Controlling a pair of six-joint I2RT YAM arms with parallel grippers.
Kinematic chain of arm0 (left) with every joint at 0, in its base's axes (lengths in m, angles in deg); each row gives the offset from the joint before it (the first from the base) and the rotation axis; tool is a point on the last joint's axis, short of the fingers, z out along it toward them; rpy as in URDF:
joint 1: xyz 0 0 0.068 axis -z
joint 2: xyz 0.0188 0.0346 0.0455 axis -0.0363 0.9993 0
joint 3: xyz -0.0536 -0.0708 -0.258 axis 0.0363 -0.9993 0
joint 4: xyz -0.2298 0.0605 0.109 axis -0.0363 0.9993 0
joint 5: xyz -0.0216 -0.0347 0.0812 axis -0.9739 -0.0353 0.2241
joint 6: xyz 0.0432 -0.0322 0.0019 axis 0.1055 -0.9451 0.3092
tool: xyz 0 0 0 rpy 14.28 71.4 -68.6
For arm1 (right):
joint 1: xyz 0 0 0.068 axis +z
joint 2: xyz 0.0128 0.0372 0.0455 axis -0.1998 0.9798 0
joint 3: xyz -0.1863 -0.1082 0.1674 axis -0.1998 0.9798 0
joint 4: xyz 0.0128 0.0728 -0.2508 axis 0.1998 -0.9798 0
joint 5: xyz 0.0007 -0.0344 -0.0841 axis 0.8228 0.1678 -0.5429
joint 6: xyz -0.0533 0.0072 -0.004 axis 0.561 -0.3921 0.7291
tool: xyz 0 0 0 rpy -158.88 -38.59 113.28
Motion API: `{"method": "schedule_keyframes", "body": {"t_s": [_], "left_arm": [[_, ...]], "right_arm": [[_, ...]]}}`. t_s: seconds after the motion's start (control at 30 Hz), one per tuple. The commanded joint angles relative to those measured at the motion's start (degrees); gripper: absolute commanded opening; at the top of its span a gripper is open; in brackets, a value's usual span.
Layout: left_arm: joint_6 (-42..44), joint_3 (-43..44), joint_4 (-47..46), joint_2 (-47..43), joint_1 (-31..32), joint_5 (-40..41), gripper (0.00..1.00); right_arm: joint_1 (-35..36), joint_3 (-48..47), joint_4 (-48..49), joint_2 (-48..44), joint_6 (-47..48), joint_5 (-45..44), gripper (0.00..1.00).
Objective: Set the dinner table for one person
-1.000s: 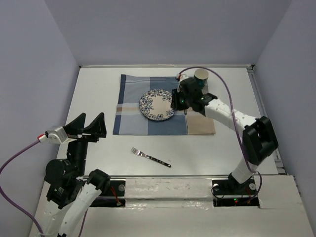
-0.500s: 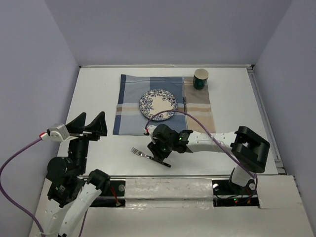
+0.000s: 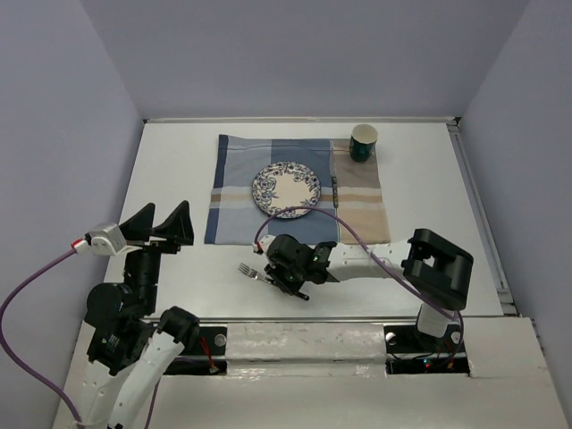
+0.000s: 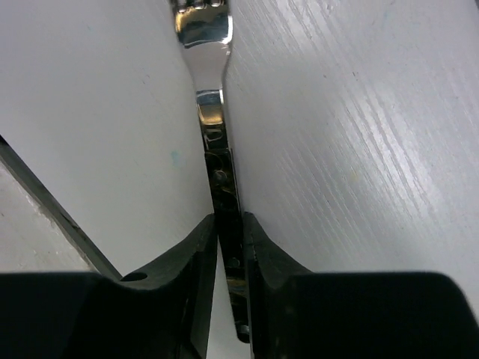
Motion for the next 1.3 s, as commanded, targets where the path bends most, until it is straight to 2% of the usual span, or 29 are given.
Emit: {"method": "schedule_keyframes", "body": {"t_s": [0.0, 0.03, 0.13, 0.33, 0.5, 0.8, 1.13, 1.27], "left_arm": [[0.4, 0.0, -2.4, 0.8, -0.6, -1.2, 0.98], [0.4, 0.0, -2.4, 0.6, -0.6, -1.3, 0.98], [0.5, 0.0, -2.5, -0.1, -0.7, -0.9, 0.98], [1.1, 0.3, -2.2, 0.2, -1.1, 1.0, 0.98], [0.5, 0.3, -2.0, -1.5, -3.9, 1.4, 0.98], [0.1, 0.4, -1.6, -1.8, -3.9, 2.0, 0.98], [-0.4, 0.3, -1.6, -1.2, -2.7, 1.6, 0.98], [-0.3, 0.3, -1.5, -0.9, -2.0, 1.7, 0.98]], "right_arm": [[1.9, -2.1, 1.1, 1.9, -0.1, -0.6, 0.21], [1.9, -2.2, 1.2, 2.4, -0.3, -0.7, 0.13], [1.9, -2.9, 1.1, 2.8, -0.9, -1.0, 0.00], [2.4, -6.7, 2.1, -3.3, -1.8, -0.5, 0.00], [1.8, -15.3, 2.0, -4.2, -2.9, -6.8, 0.00], [-3.5, -32.1, 3.7, 4.8, -12.1, -21.4, 0.00], [-11.4, -50.0, 5.1, 21.5, -20.1, -23.2, 0.00], [-11.9, -55.3, 4.8, 25.8, -21.6, -26.3, 0.00]]}}
